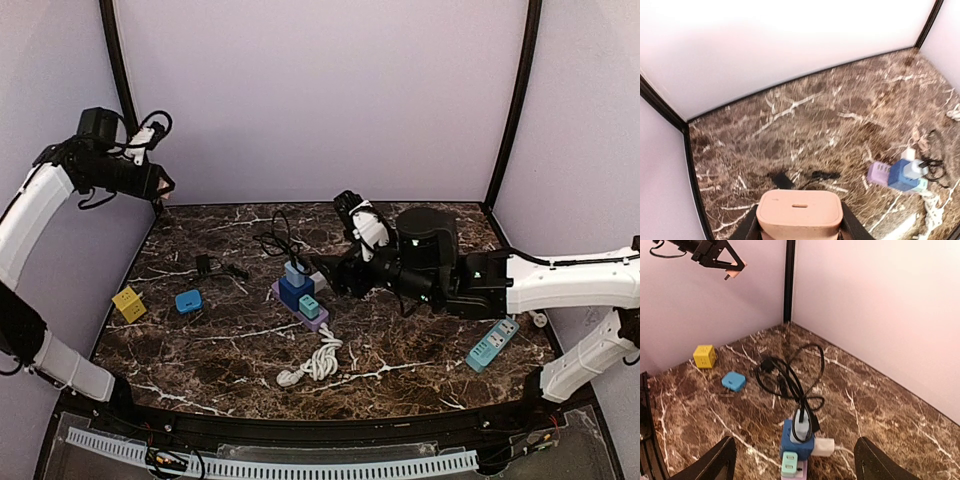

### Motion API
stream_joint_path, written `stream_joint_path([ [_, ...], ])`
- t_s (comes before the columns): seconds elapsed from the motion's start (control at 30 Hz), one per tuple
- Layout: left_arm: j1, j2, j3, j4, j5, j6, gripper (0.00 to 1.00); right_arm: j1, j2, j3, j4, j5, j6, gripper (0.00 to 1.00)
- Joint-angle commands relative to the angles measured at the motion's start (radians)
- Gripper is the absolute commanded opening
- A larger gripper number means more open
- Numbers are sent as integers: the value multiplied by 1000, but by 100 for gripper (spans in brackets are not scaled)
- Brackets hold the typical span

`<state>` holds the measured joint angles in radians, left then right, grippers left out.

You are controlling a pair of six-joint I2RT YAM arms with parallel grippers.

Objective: Insert the plug
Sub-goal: Pick up the plug from the center of the board.

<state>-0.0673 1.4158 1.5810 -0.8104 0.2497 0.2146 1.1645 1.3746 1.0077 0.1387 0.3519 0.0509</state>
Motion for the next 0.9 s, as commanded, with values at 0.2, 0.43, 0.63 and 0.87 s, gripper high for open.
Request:
stream_joint_path([
  [0.2, 0, -451, -145, 277, 250, -605, 1, 115, 205, 191, 619, 59, -300, 80],
  [0.43, -4, -561, -319, 393, 330, -800, 1, 171, 481, 439, 784, -1, -354, 78],
  [0.63, -66, -593, -439, 463, 355, -875, 1, 184, 679, 690, 771, -10, -295, 76],
  [0.87, -137, -592, -500, 543, 368, -896, 1, 192, 812, 862, 690, 11, -226, 68],
])
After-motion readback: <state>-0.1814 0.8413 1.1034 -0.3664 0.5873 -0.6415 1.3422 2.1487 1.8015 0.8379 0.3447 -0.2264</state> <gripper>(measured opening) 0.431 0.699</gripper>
